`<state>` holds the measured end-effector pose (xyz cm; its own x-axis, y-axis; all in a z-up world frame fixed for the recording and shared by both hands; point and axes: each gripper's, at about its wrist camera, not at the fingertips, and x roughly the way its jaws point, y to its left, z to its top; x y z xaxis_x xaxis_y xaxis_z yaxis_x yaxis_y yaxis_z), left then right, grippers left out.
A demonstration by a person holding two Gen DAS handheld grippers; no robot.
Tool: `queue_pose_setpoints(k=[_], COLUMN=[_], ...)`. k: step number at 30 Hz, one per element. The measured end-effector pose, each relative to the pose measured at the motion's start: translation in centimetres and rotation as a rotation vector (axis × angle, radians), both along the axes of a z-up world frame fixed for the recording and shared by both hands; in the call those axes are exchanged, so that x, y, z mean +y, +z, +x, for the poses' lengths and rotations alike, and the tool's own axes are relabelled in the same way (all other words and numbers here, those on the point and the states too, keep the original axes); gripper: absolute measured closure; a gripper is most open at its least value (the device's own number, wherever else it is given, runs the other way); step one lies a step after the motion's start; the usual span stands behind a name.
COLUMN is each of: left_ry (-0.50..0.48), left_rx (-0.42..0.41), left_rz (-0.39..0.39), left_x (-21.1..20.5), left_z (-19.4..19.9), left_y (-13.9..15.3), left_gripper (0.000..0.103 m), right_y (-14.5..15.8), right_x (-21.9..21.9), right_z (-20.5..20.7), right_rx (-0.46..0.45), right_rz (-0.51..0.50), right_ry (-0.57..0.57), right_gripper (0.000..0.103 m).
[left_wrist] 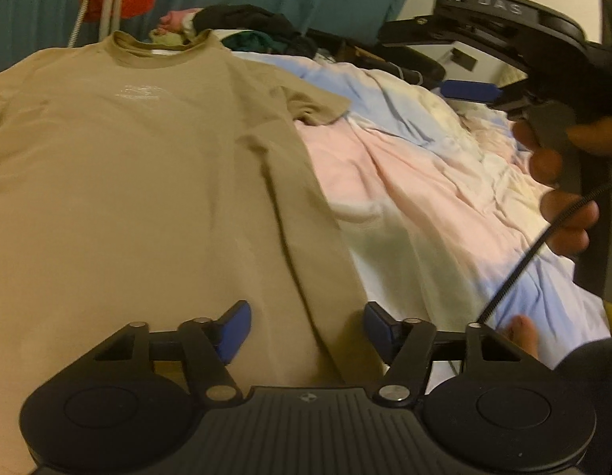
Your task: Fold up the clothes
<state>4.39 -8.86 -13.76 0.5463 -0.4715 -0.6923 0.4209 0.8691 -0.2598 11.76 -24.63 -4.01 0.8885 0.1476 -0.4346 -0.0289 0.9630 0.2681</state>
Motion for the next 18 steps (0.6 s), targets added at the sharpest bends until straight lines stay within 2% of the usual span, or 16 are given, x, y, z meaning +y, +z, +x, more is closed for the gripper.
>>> queue_pose_setpoints(k=[2, 8, 14, 17, 18], left_ry=[-0.019, -0.069, -0.161, -0.158, -0.158], left_rx=[0.004, 0.042, 0.077, 0.081, 0.094], left_rz=[-0.002, -0.012, -0.02, -0.008, -0.014], left_x=[-0.4, -0.7, -1.6, -2.4, -2.6], left_z=[0.3, 0.2, -0.7, -0.6, -0.5], left_y=[-0.2, -1.0, -1.4, -2.1, -2.3], left_gripper=[0.044, 0.057, 0.059, 0.099, 0.099], right_y=[-0.1, -0.2, -0.6, -0.6, -0.6], right_x=[-0.8, -3.2, -4.6, -5.0, -5.2], right_z=[0.0, -0.1, -0.1, -0.2, -0.3], right_rx=[0.005, 0.014, 0.027, 0.016, 0.01], right_rz=[0.025, 0.095, 0.142, 0.166, 0.177], right_ry=[-0.017, -0.082, -0.116, -0.124, -0.127], right_gripper=[0.01, 0.01, 0.01, 0.01, 0.01])
